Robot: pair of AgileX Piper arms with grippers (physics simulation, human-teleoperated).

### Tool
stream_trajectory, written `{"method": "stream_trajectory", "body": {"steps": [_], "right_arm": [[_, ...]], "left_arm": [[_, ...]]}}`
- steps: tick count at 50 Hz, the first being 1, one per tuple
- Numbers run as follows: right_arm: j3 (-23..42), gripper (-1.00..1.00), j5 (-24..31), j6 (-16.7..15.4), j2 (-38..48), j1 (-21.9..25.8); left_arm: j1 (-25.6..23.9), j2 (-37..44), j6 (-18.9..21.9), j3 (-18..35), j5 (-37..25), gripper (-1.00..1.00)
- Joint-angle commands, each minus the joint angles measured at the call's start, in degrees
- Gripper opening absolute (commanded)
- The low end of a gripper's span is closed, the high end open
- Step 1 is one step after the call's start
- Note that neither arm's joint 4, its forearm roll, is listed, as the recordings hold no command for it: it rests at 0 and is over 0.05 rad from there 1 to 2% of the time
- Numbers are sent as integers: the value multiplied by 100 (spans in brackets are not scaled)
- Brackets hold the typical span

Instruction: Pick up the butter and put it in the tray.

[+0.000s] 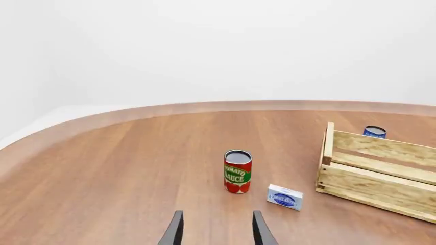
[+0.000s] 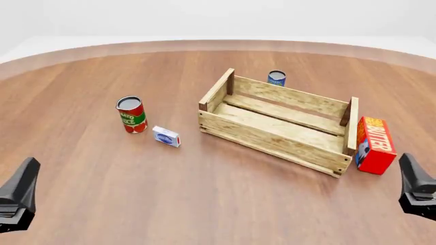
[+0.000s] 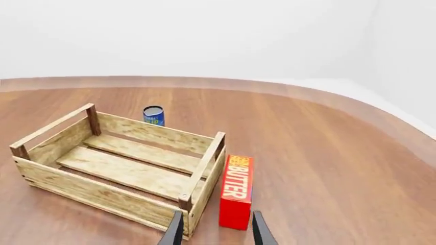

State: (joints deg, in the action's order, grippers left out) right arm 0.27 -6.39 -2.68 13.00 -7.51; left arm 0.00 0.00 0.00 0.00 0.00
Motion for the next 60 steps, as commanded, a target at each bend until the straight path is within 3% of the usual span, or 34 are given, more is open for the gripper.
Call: {"method": "stream_trajectory", "body": {"steps": [1, 10, 45, 60], "right_arm": [[-21, 100, -250, -116, 326, -196], [-25, 100, -592, -129, 734, -292], [-22, 100, -3105, -224, 3521, -410], [-24, 100, -3742, -247, 4288, -443]], "left_arm": [[0, 0, 0, 0, 0, 100], [0, 0, 0, 0, 0, 100], [0, 0, 0, 0, 0, 100], [0, 0, 0, 0, 0, 100]]}}
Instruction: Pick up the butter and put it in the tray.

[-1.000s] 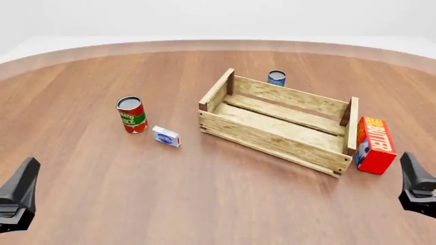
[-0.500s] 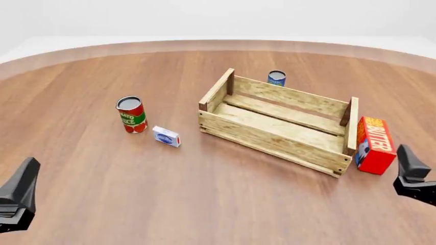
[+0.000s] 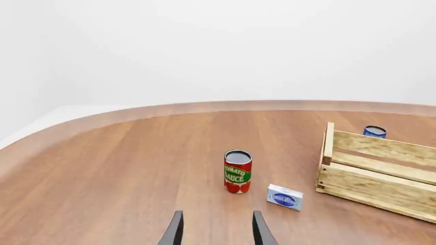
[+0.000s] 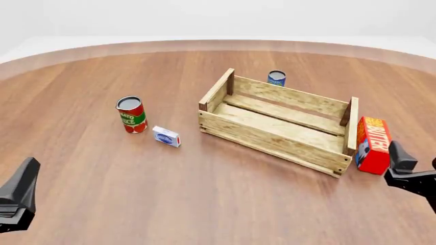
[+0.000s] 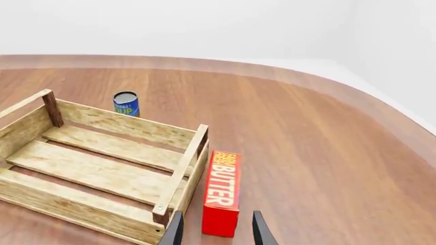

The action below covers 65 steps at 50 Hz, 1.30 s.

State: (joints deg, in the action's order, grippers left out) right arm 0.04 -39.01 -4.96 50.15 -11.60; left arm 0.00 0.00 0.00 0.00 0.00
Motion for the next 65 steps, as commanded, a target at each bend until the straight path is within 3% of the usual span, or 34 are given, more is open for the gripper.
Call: {"method": "stream_trajectory", "body": {"steps": [1, 56, 65], "right_arm": [[-1, 100, -520, -28, 628, -34], [13, 100, -2772, -78, 3314, -96], [49, 100, -2930, -90, 3561, -102]], "left_arm": [[0, 0, 0, 0, 0, 100], [0, 0, 0, 0, 0, 100], [0, 0, 0, 0, 0, 100]]}}
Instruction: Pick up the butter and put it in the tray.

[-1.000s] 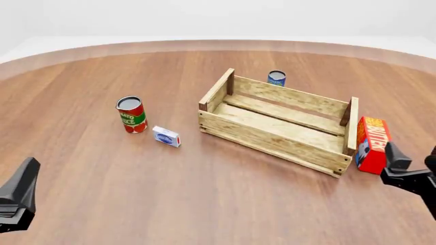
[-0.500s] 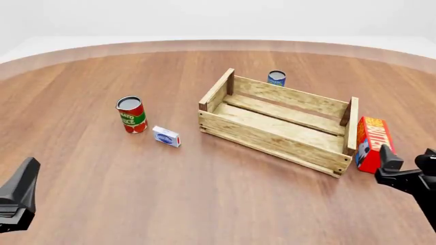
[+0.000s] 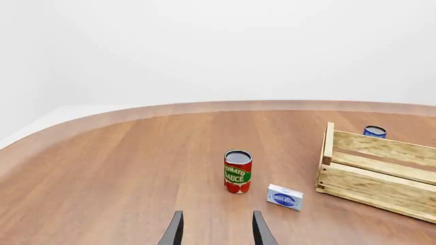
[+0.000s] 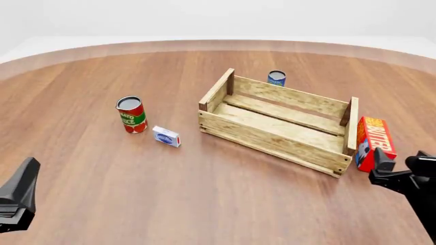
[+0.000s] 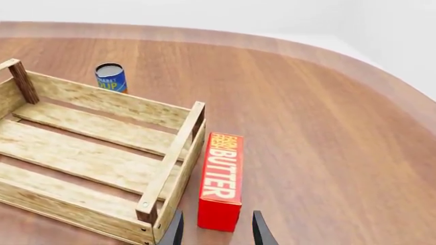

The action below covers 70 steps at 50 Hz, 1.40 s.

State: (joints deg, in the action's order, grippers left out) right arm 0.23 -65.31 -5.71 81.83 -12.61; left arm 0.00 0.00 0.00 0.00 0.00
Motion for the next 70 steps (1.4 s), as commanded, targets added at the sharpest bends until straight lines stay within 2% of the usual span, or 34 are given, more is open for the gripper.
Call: {"method": "stream_trajectory", "body": {"steps": [1, 61, 70], "right_arm": [[38, 100, -307, -14, 413, -3], [526, 100, -453, -134, 1210, -112], [603, 100, -457, -232, 1376, -101]], "left_arm": [[0, 0, 0, 0, 0, 100], [0, 0, 0, 0, 0, 100], [0, 0, 0, 0, 0, 100]]}}
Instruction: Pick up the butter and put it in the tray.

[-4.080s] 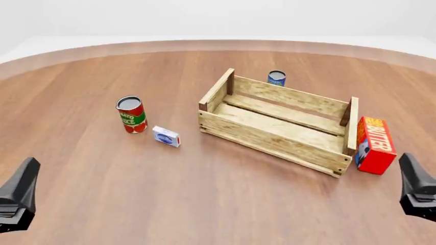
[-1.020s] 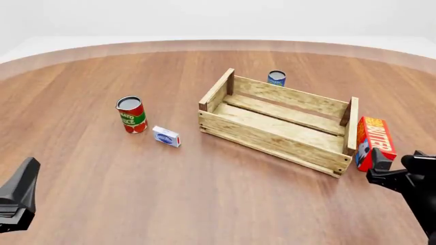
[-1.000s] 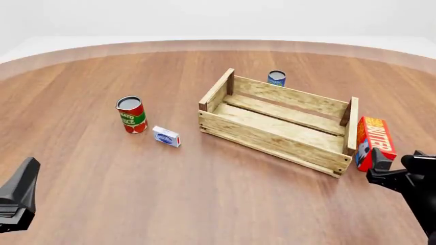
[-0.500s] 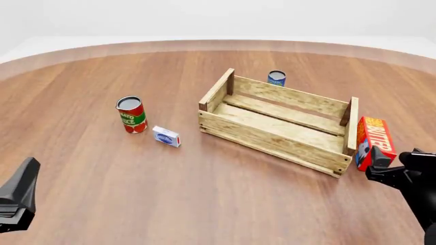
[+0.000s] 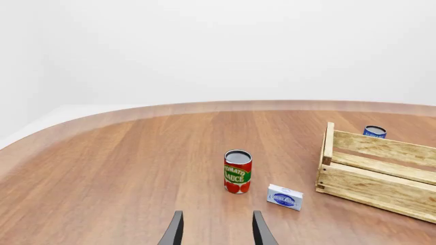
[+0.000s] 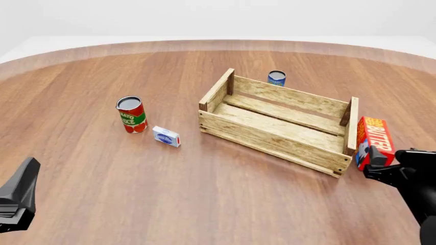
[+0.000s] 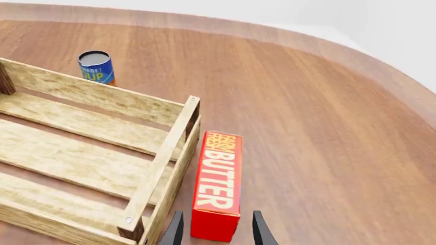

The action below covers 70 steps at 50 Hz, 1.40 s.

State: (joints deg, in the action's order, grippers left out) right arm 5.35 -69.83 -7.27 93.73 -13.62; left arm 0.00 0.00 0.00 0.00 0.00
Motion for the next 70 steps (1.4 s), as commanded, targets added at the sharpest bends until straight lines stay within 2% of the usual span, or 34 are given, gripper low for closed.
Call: {"method": "stream_trajectory", "body": {"steps": [1, 70], "right_arm": [[106, 100, -6, -80, 217, -8], [528, 100, -7, -259, 1005, -15]], "left_arm": [[0, 0, 0, 0, 0, 100], [0, 0, 0, 0, 0, 100]]}}
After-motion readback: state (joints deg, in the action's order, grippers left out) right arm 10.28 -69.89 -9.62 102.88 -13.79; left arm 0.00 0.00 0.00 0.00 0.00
